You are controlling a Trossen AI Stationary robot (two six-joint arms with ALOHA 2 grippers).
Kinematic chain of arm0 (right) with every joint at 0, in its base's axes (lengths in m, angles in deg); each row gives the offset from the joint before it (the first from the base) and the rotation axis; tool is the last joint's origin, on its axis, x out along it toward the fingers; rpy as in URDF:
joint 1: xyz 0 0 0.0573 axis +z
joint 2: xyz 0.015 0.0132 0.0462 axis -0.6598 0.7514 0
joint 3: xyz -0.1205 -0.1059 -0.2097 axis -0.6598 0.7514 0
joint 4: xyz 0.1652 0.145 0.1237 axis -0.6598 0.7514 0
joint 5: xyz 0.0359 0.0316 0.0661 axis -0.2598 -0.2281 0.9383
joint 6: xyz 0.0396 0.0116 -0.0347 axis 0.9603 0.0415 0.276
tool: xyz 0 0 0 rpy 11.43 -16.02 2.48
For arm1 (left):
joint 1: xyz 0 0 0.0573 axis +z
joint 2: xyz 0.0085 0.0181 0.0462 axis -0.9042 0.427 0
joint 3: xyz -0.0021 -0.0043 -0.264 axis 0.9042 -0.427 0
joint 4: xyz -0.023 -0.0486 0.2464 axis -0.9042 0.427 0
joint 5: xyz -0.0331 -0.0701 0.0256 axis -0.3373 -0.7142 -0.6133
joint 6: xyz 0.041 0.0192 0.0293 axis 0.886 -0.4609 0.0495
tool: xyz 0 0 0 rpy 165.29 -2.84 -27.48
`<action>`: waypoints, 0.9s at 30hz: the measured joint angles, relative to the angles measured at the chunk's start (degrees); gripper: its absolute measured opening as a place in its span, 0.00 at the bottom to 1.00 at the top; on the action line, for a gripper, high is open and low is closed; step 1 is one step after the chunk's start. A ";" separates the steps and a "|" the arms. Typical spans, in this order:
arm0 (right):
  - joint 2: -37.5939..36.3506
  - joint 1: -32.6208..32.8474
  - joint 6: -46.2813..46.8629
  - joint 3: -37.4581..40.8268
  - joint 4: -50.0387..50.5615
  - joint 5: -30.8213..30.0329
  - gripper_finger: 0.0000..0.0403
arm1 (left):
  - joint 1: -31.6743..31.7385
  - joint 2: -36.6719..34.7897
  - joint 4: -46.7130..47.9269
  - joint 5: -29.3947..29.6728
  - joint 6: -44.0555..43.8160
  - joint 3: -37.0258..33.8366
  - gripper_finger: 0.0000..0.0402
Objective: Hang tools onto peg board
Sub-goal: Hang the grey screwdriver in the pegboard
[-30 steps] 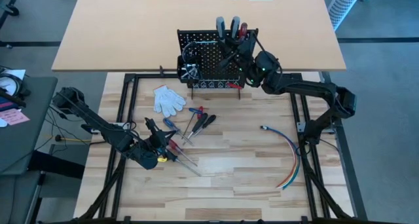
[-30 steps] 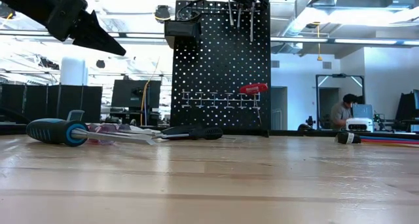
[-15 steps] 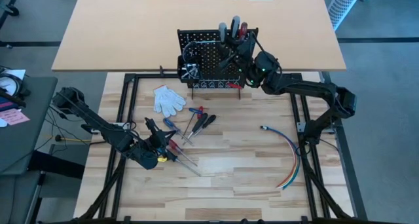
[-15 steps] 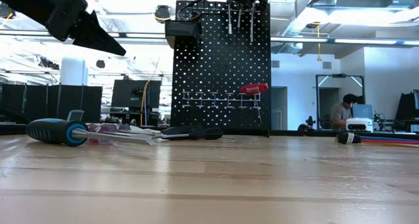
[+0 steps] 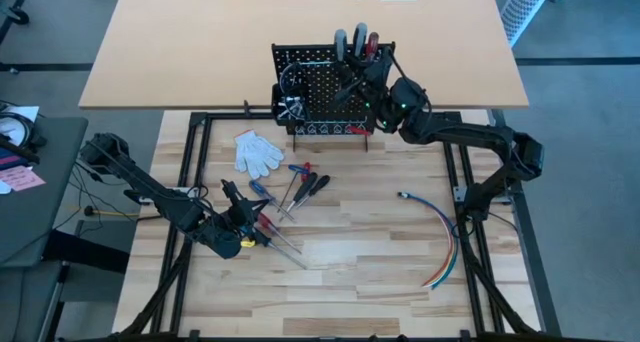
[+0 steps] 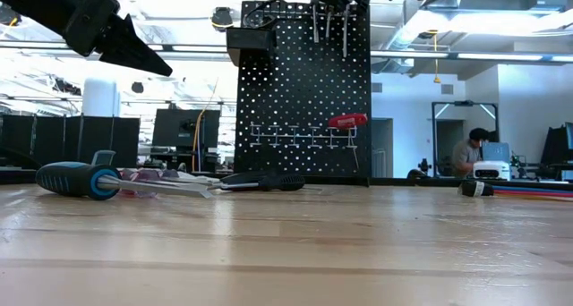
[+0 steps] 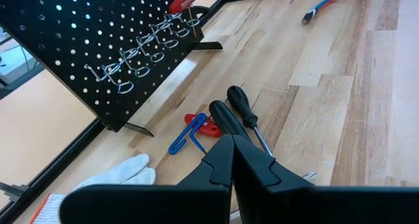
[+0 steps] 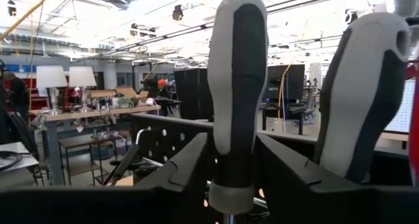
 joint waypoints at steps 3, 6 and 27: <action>0.00 -0.02 0.00 0.00 -0.17 -0.56 0.28 | 0.00 0.01 0.00 0.00 0.00 0.00 0.00; 0.00 0.00 -0.04 0.00 -0.22 -2.36 0.25 | 0.00 0.01 0.00 0.00 0.00 0.00 0.00; 0.02 1.60 -13.92 0.00 -0.33 -2.58 0.26 | -0.01 0.00 -0.02 -0.01 0.00 -0.01 0.00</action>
